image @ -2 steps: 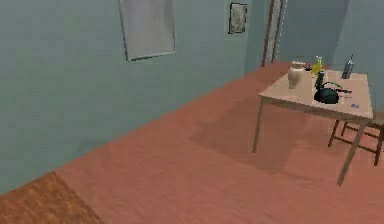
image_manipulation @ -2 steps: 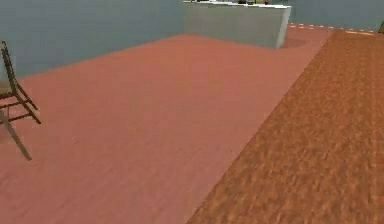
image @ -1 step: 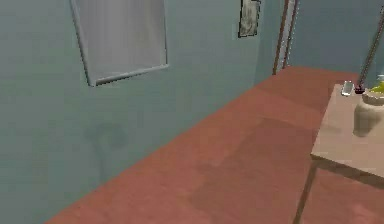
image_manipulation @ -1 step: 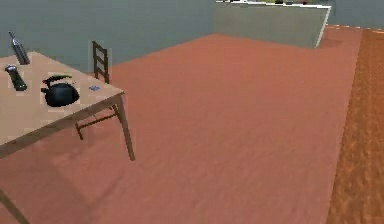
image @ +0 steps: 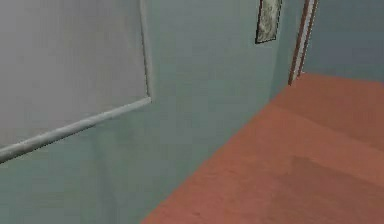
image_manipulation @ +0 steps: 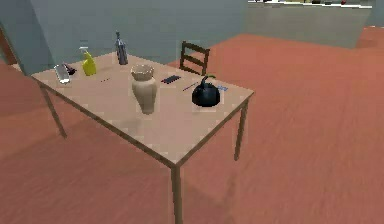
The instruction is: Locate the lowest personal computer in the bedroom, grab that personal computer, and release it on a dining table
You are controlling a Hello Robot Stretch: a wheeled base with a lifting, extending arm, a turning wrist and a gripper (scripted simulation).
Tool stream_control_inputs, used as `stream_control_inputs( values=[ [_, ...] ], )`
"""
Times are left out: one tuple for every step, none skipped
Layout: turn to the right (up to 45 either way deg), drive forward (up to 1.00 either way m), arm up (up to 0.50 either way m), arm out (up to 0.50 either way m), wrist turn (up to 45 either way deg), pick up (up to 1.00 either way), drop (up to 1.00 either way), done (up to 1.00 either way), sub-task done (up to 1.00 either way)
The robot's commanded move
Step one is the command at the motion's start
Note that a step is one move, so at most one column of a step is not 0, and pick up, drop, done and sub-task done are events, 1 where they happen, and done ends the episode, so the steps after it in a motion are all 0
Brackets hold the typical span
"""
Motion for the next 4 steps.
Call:
stream_control_inputs(
  values=[
    [12.0,0.0,0.0,0.0,0.0,0.0,0.0,0.0,0.0],
    [0.0,0.15,0.0,0.0,0.0,0.0,0.0,0.0,0.0],
    [24.0,0.0,0.0,0.0,0.0,0.0,0.0,0.0,0.0],
    [0.0,1.0,0.0,0.0,0.0,0.0,0.0,0.0,0.0]
  ],
)
